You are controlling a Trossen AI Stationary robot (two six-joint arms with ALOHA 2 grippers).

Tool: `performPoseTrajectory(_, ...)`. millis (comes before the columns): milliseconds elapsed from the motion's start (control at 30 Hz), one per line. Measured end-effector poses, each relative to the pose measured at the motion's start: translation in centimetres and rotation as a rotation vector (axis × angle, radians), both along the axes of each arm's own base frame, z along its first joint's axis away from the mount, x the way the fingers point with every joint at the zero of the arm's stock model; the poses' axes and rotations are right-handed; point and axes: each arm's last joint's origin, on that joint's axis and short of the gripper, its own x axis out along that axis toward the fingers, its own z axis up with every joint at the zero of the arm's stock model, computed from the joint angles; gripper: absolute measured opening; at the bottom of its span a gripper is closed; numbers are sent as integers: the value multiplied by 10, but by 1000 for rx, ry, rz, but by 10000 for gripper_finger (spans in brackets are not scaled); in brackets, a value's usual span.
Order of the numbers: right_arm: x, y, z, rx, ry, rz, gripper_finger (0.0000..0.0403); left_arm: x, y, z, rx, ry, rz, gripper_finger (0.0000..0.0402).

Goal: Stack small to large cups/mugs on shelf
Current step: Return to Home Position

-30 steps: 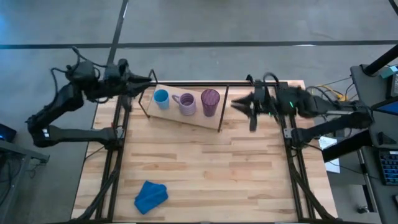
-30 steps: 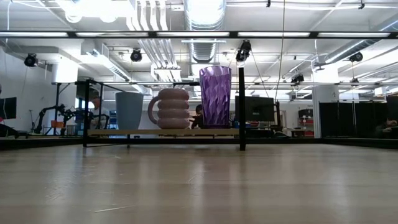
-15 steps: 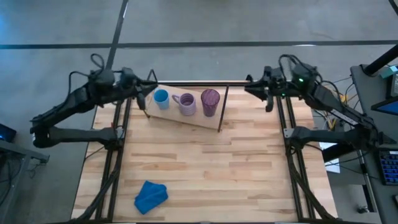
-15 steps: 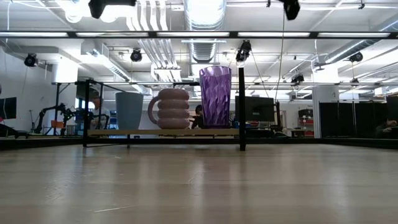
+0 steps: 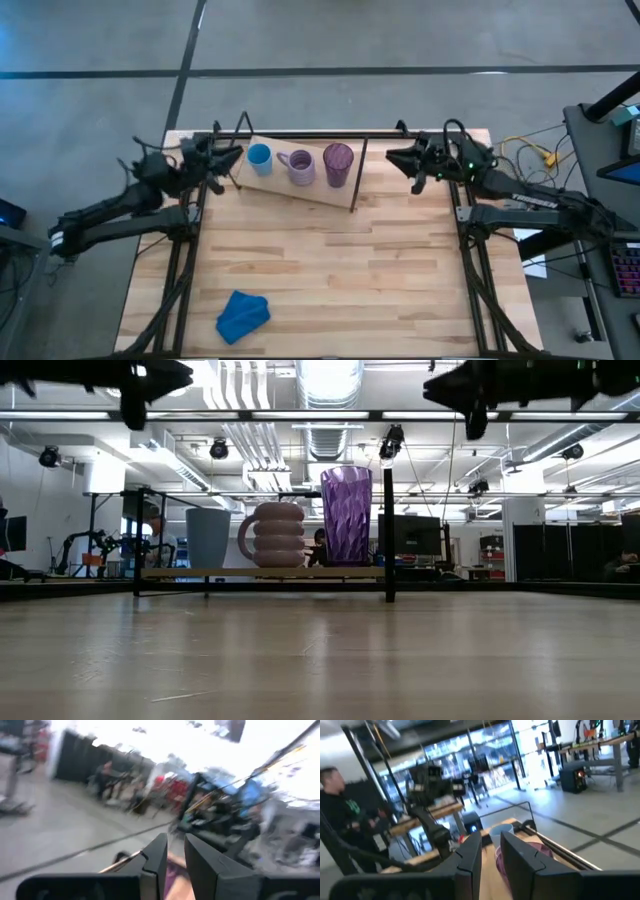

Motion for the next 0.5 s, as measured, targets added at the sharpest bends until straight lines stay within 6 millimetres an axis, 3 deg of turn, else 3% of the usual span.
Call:
performPoseTrajectory(100, -1, 0, -24, 17, -61, -13, 67, 0, -2, -33, 25, -46, -49, 52)
performPoseTrajectory(233, -7, 3, -52, 102, -59, -5, 67, -5, -4, -72, -97, -68, -73, 52)
performPoseTrajectory(500, -23, 19, -85, 228, -57, 4, 67, -21, -11, -98, -60, -109, -77, 52)
